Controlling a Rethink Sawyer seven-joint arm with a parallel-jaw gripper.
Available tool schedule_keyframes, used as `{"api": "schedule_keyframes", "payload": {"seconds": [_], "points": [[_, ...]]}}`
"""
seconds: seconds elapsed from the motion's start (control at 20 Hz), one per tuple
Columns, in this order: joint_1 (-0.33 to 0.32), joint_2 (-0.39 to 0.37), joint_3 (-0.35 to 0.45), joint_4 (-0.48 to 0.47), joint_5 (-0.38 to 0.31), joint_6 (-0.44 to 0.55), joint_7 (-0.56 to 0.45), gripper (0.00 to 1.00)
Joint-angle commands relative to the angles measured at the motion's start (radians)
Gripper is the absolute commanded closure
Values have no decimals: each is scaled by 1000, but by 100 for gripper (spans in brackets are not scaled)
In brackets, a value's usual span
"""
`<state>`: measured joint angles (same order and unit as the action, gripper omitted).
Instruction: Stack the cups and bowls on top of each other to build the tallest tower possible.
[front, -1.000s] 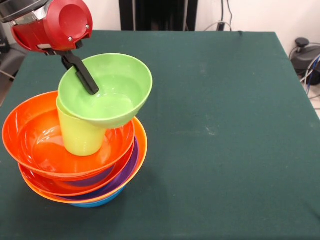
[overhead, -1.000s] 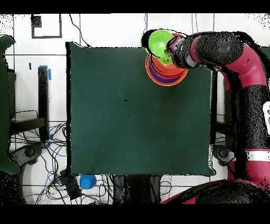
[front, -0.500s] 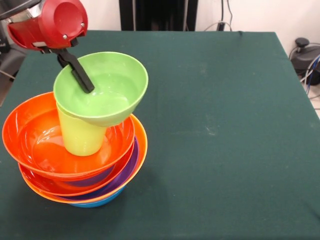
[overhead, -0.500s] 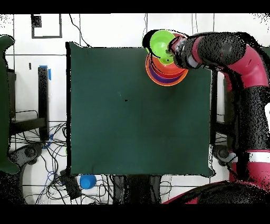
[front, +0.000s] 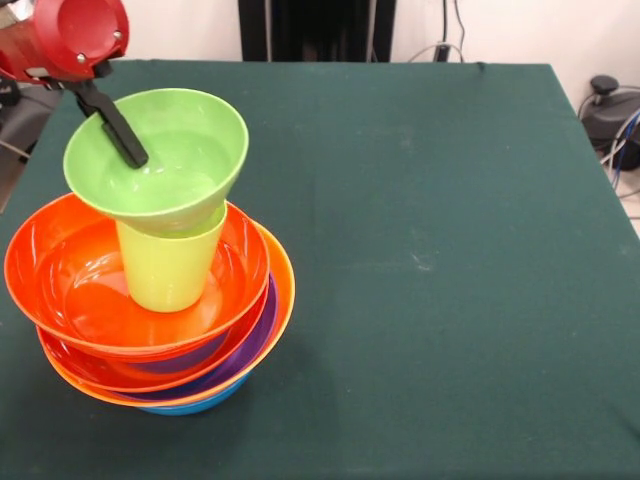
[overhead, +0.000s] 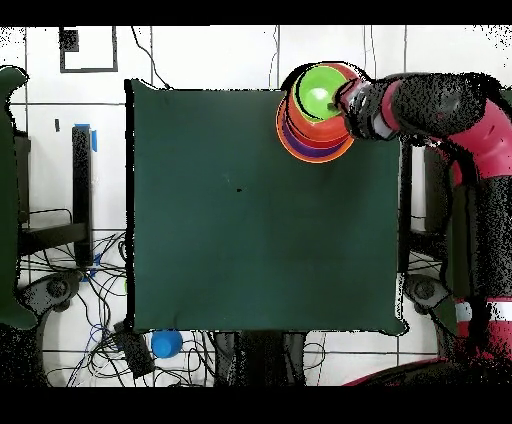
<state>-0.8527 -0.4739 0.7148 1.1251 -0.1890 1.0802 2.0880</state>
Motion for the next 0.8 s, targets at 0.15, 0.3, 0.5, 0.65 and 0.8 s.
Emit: {"api": "schedule_keyframes", "payload": {"seconds": [0.15,0.3,0.5,0.65,0.8], "points": [[-4,2,7,153,-59,-68,-203,100],[-8,5,10,176,-64,-90,-194,100],[-7,3,10,188,-69,-111,-185,100],[-2,3,10,188,-71,-122,-179,100],[0,3,10,184,-74,-137,-177,100]]}}
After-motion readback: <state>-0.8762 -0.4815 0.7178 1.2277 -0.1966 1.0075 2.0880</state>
